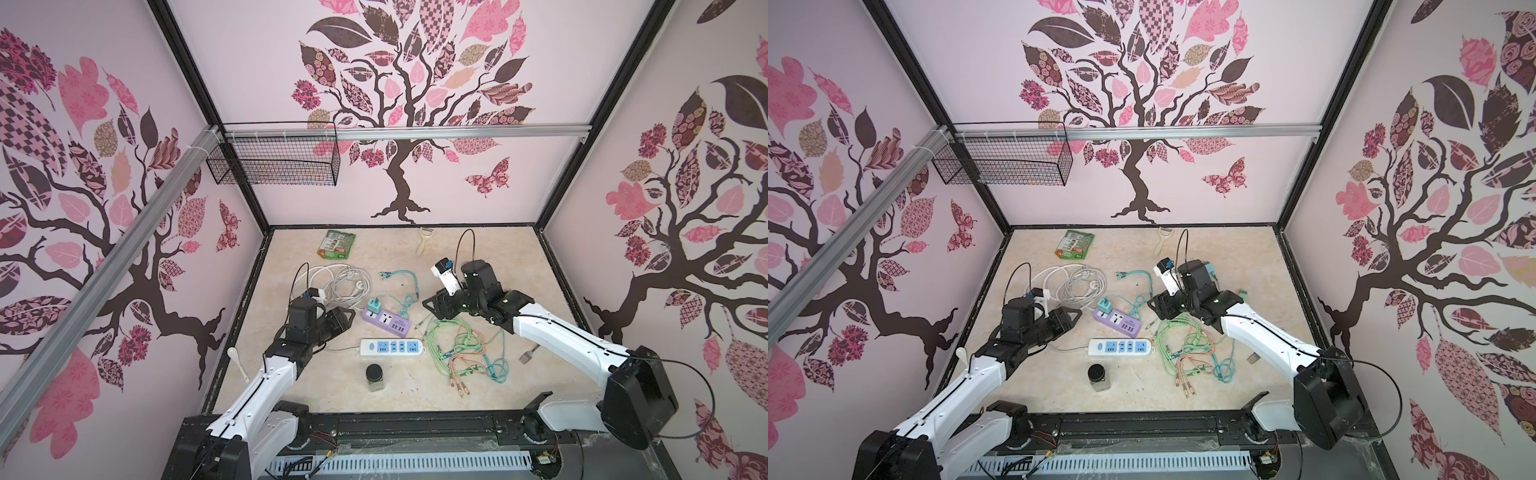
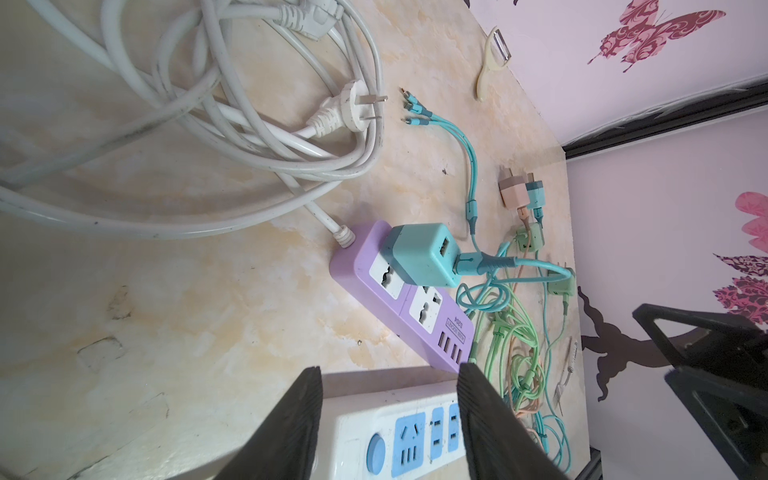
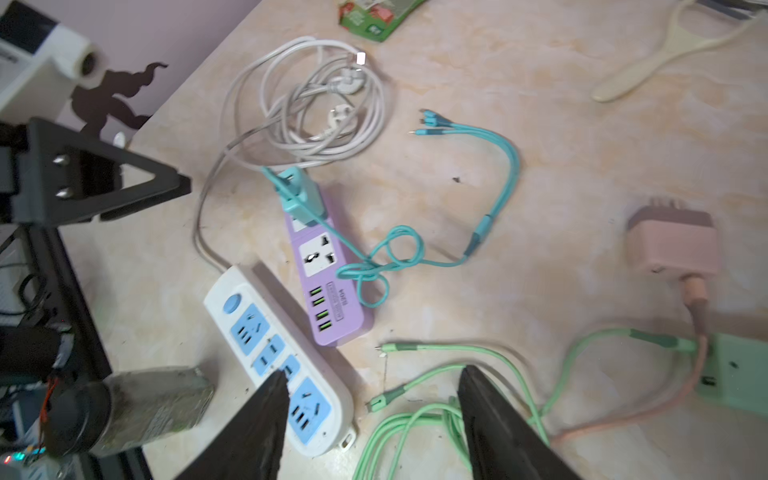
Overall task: Insert the plug
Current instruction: 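Open the right gripper and lift it away from the plugged charger, then reach the right gripper to the light green charger and close on it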
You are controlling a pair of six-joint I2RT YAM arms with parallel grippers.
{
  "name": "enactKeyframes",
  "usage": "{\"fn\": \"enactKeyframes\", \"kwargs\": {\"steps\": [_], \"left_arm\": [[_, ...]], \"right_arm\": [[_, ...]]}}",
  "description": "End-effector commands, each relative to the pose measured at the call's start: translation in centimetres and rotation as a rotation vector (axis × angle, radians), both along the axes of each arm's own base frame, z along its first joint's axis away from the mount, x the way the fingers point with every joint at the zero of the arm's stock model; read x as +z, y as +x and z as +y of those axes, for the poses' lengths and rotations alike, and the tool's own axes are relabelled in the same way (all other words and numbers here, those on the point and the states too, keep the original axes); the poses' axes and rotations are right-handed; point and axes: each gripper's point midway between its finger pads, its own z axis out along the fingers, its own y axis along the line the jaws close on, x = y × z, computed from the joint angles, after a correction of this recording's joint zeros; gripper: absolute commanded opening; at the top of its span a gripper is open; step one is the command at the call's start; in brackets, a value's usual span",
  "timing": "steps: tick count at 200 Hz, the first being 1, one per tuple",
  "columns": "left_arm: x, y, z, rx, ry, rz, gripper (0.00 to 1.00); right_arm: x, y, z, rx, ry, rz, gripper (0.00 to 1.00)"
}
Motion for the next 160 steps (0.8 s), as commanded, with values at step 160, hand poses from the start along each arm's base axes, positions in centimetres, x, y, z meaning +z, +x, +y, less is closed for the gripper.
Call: {"fn": "enactKeyframes", "kwargs": {"steps": [160], "left_arm": [[3.4, -3.5, -0.1, -0.065, -0.017, -0.082, 0.72]], "right_arm": [[-4.7, 10.1, -12.9, -0.565, -0.232, 0.014, 0.72]]}}
